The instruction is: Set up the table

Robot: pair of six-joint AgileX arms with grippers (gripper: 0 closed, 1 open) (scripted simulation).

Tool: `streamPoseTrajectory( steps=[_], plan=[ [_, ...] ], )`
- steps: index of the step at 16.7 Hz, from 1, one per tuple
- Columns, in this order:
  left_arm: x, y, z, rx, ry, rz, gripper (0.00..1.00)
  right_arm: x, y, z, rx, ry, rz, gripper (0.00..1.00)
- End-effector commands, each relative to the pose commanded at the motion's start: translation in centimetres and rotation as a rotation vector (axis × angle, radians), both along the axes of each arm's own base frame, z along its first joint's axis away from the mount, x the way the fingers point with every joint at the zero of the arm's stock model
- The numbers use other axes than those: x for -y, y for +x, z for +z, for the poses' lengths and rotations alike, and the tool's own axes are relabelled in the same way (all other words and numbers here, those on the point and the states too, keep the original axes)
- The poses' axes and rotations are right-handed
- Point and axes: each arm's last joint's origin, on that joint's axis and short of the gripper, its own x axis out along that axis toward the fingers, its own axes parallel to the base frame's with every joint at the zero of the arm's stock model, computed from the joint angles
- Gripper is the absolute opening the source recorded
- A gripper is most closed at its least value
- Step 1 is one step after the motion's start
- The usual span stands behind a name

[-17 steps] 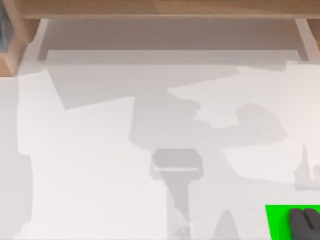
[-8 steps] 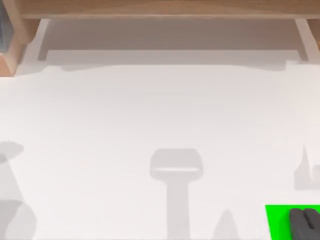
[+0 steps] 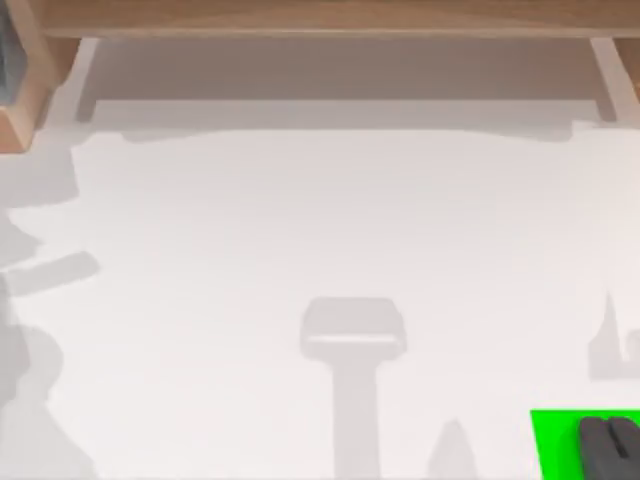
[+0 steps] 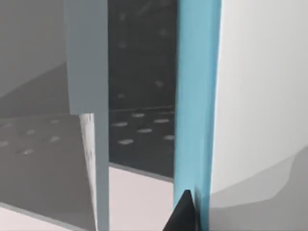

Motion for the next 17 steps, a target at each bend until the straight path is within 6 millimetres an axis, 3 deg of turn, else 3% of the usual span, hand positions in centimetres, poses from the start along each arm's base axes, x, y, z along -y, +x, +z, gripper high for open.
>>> streamPoseTrajectory(
  steps=[3, 9, 17],
  plan=[
    [1.4, 1.4, -1.1, 0.003, 0.021, -0.094, 0.00, 0.0, 0.0, 0.0, 0.000, 0.000, 0.000, 1.00],
    [1.3, 1.3, -1.1, 0.002, 0.021, -0.089, 0.00, 0.0, 0.0, 0.0, 0.000, 0.000, 0.000, 1.00],
    [1.5, 4.4, -1.6, 0.003, 0.021, -0.094, 0.00, 0.0, 0.0, 0.0, 0.000, 0.000, 0.000, 1.00]
  ],
)
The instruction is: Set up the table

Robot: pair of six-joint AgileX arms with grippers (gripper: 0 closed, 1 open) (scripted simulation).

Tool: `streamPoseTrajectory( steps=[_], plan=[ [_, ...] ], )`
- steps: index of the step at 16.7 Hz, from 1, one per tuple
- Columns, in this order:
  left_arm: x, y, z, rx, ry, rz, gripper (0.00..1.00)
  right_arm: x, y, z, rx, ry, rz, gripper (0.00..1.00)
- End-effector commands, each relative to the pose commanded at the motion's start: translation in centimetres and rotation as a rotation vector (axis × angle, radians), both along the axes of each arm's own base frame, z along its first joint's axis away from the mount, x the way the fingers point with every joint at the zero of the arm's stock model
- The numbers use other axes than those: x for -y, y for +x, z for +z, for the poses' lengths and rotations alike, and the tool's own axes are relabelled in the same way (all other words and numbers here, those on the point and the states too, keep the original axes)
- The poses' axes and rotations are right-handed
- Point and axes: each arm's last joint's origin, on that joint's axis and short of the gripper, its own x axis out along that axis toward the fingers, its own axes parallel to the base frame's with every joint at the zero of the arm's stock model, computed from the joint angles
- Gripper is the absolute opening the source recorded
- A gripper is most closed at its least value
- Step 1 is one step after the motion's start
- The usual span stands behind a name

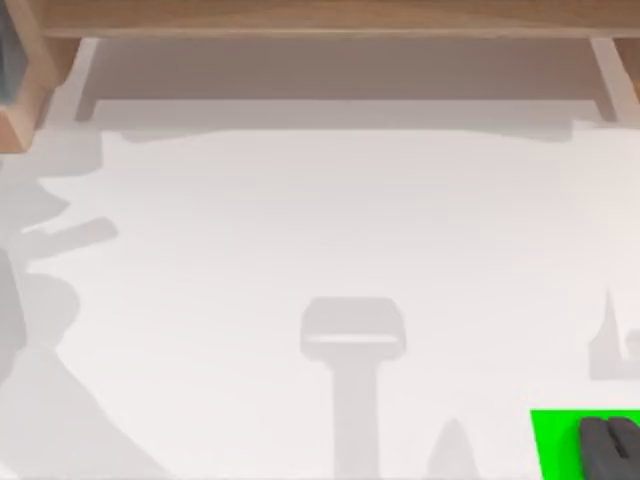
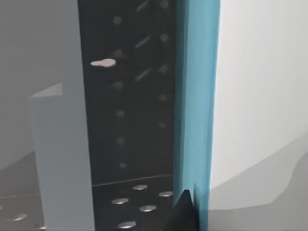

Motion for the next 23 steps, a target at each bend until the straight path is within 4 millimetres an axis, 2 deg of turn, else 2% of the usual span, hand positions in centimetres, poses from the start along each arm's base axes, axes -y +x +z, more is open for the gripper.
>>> streamPoseTrajectory(
  steps=[3, 16, 23],
  plan=[
    [0.00, 0.00, 0.00, 0.000, 0.000, 0.000, 0.00, 0.00, 0.00, 0.00, 0.000, 0.000, 0.000, 1.00],
    [0.00, 0.00, 0.00, 0.000, 0.000, 0.000, 0.98, 0.00, 0.00, 0.00, 0.000, 0.000, 0.000, 1.00],
    [0.00, 0.00, 0.00, 0.000, 0.000, 0.000, 1.00, 0.00, 0.00, 0.00, 0.000, 0.000, 0.000, 1.00]
  ],
)
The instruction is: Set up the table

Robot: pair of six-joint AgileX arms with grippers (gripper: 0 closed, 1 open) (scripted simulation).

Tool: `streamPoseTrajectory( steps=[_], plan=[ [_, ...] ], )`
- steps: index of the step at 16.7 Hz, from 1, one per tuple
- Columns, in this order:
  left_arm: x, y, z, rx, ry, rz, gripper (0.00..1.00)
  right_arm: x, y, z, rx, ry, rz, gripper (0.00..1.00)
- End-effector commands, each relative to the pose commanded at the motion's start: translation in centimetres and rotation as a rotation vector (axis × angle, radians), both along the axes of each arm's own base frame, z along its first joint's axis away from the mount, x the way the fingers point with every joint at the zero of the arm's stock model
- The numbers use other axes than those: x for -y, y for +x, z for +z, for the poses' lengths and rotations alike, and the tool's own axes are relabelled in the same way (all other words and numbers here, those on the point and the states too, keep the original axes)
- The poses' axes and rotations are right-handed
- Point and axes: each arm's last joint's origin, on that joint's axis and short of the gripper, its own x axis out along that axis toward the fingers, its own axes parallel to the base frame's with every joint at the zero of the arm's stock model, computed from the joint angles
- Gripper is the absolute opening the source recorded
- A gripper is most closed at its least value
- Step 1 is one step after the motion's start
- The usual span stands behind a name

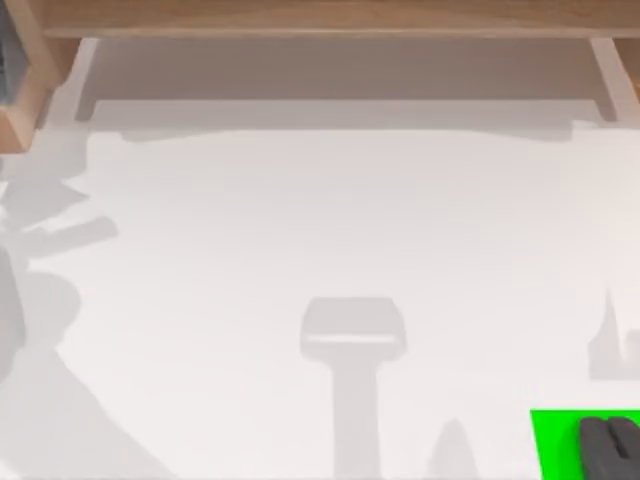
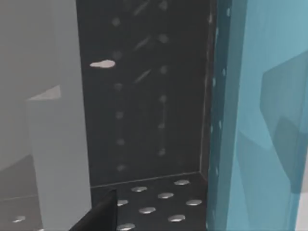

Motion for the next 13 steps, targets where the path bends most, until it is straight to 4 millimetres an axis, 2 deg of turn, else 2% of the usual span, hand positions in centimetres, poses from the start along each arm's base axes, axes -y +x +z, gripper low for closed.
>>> streamPoseTrajectory(
  steps=[4, 9, 11, 13],
  plan=[
    [-0.1, -0.4, 0.2, 0.006, 0.002, 0.001, 1.00, 0.0, 0.0, 0.0, 0.000, 0.000, 0.000, 1.00],
    [-0.3, -3.4, 0.8, 0.022, 0.010, 0.007, 1.00, 0.0, 0.0, 0.0, 0.000, 0.000, 0.000, 1.00],
    [-0.2, -4.6, 0.4, 0.010, 0.005, 0.005, 1.00, 0.0, 0.0, 0.0, 0.000, 0.000, 0.000, 1.00],
    [-0.2, -5.1, 0.0, 0.000, 0.000, 0.003, 1.00, 0.0, 0.0, 0.0, 0.000, 0.000, 0.000, 1.00]
  ],
)
